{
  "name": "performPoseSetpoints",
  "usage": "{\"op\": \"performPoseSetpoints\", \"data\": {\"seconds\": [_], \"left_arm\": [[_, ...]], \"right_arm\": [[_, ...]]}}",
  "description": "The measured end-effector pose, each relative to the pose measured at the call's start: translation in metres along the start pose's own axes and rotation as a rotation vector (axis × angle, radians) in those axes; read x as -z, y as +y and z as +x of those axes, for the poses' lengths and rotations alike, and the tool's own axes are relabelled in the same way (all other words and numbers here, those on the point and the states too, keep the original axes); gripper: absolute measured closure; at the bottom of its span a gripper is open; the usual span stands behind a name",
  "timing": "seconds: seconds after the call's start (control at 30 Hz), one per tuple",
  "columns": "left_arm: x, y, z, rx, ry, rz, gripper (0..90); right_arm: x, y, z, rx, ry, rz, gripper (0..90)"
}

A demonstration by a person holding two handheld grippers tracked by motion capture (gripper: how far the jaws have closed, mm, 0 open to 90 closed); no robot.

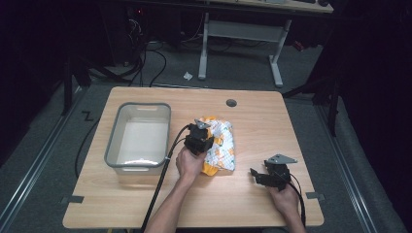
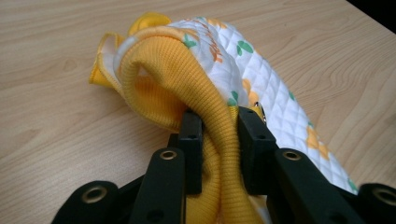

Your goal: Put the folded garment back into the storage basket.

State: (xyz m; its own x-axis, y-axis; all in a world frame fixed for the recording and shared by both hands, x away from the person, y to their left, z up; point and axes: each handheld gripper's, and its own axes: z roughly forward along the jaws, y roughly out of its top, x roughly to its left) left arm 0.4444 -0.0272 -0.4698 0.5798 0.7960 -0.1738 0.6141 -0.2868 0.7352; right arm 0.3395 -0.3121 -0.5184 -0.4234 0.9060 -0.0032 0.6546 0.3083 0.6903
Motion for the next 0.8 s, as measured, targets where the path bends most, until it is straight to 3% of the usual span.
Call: {"op": "performPoseSetpoints", "data": {"seconds": [0.4,0.8], "left_arm": [[0.032,0.007,-0.004,-0.010,-0.036,-0.066,76.5],[0.050,0.012,-0.005,-0.008,-0.065,-0.097,77.4]], "right_arm": [[0.000,0.000,0.000,0.000,0.000,0.000,29.3],[0.000,0.000,0.000,0.001,0.000,0.000,29.3]]}}
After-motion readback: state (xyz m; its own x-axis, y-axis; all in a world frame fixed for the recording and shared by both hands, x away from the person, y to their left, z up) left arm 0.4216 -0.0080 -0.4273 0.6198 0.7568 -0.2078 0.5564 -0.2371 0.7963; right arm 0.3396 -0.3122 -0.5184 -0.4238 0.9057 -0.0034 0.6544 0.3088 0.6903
